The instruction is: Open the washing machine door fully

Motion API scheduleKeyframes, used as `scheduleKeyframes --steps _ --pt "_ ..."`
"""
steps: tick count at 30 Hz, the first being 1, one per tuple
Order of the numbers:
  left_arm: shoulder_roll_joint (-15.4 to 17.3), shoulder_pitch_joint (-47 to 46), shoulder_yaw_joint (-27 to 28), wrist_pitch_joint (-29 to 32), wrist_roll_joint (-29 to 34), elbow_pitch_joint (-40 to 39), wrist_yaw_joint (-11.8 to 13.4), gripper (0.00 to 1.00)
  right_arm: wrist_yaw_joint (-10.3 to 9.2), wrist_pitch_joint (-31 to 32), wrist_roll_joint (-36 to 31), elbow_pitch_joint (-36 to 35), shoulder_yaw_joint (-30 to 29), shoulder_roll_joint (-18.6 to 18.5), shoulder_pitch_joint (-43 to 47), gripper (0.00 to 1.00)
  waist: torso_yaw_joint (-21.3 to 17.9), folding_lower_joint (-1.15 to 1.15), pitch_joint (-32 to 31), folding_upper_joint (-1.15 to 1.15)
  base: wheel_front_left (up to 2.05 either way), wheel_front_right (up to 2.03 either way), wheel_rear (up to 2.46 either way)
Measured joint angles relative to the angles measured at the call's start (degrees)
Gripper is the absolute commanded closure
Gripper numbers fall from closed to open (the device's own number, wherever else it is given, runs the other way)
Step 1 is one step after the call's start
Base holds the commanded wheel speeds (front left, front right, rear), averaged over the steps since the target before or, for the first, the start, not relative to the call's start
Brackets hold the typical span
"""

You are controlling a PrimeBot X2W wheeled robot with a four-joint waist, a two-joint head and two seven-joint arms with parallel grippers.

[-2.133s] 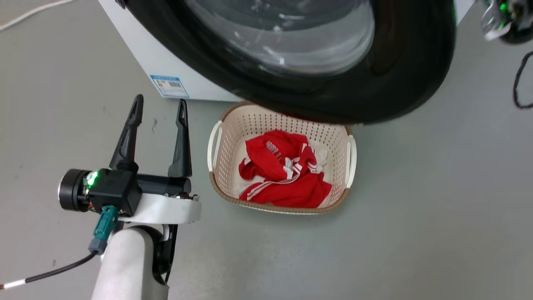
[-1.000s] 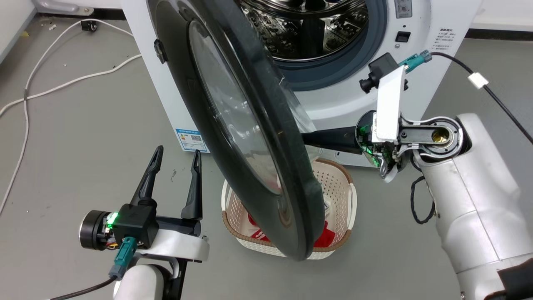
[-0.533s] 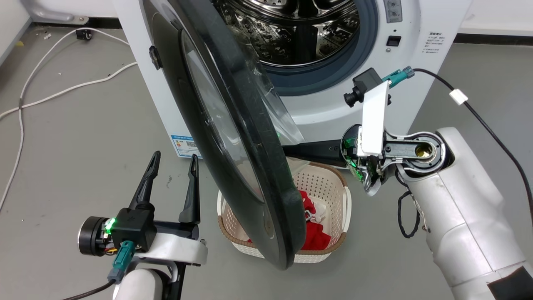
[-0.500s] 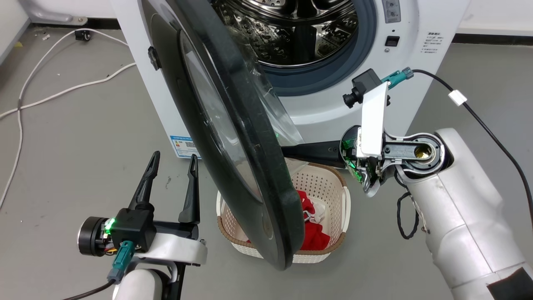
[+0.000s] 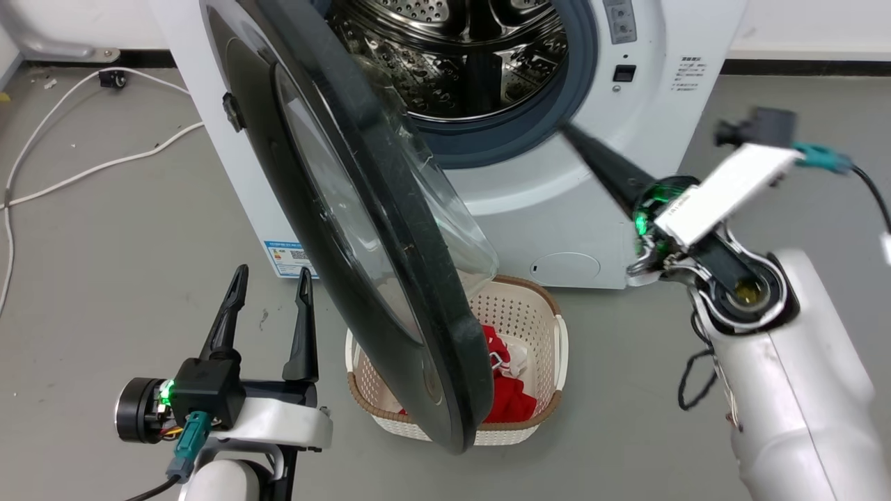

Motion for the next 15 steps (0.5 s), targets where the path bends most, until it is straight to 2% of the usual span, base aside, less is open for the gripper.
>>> scheduleKeyframes --steps 3,4,5,6,7,8,15 --pt "-0.01 0.37 0.38 0.01 0.0 0.03 0.15 0.0 0.0 -8.39 -3.63 -2.25 -2.21 -0.15 3.46 1.0 -0.52 0.0 -0.36 0.0 0.0 0.0 0.0" --pt "0.0 0.55 0.46 0.01 0.0 0.1 0.15 0.0 0.0 -10.65 -4.71 -2.96 -2.83 -0.24 4.85 0.93 -0.66 0.0 -0.52 0.0 0.0 0.0 0.0" --pt "-0.01 0.78 0.58 0.01 0.01 0.23 0.16 0.0 0.0 -12.56 -5.35 -3.75 -3.35 -0.36 6.21 0.53 -0.81 0.0 -0.7 0.0 0.0 0.0 0.0" --pt "-0.01 1.01 0.64 0.01 0.07 0.36 0.16 0.0 0.0 -14.43 -6.12 -4.74 -3.8 -0.53 7.67 0.26 -0.96 0.0 -0.9 0.0 0.0 0.0 0.0" --pt "-0.01 1.16 0.69 0.01 0.09 0.44 0.15 0.0 0.01 -16.48 -7.17 -5.54 -4.32 -0.67 8.99 0.16 -1.08 0.0 -1.07 0.0 0.0 0.0 0.0" --pt "0.0 1.21 0.77 0.01 0.1 0.56 0.15 0.0 0.0 -18.69 -8.51 -6.31 -4.81 -0.89 10.37 0.0 -1.2 0.0 -1.25 0.0 0.0 0.0 0.0" --pt "-0.01 2.24 1.13 0.01 0.34 1.13 -0.03 0.0 0.01 -31.84 -18.44 -9.88 -7.46 -1.52 21.57 0.0 -2.02 0.0 -2.41 0.0 0.0 0.0 0.0"
